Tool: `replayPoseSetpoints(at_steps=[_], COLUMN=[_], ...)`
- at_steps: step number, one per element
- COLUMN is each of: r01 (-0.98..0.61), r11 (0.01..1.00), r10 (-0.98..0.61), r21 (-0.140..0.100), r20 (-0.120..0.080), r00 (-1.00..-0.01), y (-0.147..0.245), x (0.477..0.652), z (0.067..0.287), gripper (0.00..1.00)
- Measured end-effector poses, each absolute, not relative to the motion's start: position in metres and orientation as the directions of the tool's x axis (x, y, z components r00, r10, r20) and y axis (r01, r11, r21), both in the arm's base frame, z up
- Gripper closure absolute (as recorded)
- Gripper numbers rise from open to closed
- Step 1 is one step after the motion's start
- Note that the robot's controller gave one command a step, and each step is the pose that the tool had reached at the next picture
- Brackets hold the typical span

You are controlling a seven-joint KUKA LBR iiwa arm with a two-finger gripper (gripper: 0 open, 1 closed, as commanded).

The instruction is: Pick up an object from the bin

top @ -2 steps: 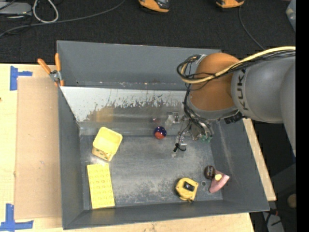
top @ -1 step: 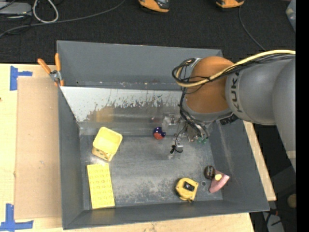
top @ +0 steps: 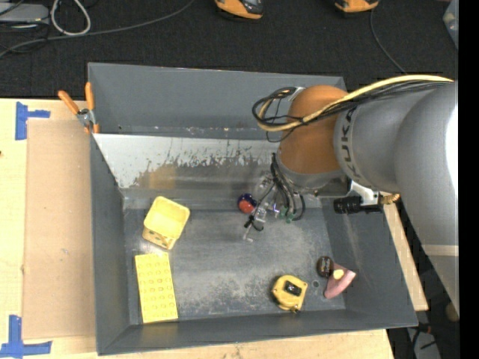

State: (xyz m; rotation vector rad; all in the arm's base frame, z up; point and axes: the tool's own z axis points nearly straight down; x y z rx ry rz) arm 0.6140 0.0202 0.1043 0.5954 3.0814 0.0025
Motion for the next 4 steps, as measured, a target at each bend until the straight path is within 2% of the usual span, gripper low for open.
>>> replayPoseSetpoints(at_steps=[1, 2, 4], r01=[0.291, 0.328, 0.325], r11=[0.957, 0.945, 0.946], r10=[0.291, 0.328, 0.325], r21=[0.002, 0.006, 0.006], r20=[-0.007, -0.010, -0.011], r00=[-0.957, -0.944, -0.946], y=[0.032, 0.013, 0.014], x=[0.619, 0.624, 0.624], z=[0.088, 0.074, 0.080], gripper=[0.00, 1.00, 1.00])
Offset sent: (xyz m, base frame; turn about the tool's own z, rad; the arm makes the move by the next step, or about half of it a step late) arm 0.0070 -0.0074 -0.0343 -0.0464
